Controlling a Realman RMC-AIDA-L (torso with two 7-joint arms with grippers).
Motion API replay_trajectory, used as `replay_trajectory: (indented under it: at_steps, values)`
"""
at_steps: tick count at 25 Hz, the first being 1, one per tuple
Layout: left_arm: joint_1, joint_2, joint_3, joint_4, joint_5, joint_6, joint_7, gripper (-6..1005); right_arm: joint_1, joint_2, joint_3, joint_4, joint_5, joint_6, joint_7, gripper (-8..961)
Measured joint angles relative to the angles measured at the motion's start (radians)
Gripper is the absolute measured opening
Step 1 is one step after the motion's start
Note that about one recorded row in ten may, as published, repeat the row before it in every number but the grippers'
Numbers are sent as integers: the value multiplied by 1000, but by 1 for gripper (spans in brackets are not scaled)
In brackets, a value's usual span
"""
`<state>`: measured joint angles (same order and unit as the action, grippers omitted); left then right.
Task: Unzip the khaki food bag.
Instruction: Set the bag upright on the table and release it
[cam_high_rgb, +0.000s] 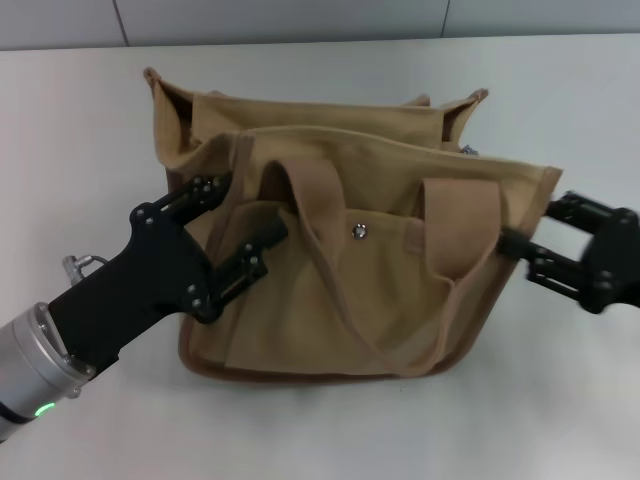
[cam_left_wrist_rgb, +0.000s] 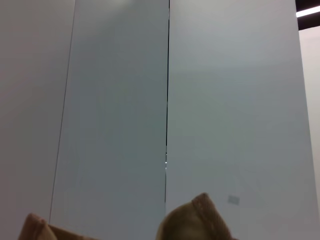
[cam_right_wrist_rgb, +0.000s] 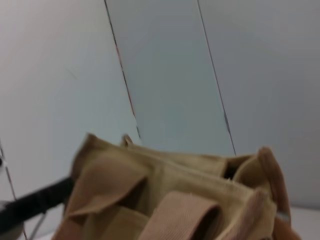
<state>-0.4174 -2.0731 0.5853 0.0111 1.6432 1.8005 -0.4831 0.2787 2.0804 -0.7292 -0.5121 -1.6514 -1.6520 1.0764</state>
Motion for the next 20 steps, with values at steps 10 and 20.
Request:
replay_trajectory:
  at_steps: [10, 20]
  values:
    - [37, 4, 16, 30, 7, 34, -3, 678, 80, 4, 5, 135, -14, 77, -196, 383]
    - [107, 5, 28, 92, 17, 77, -29, 843, 26, -3, 113, 67, -6, 44, -253, 175]
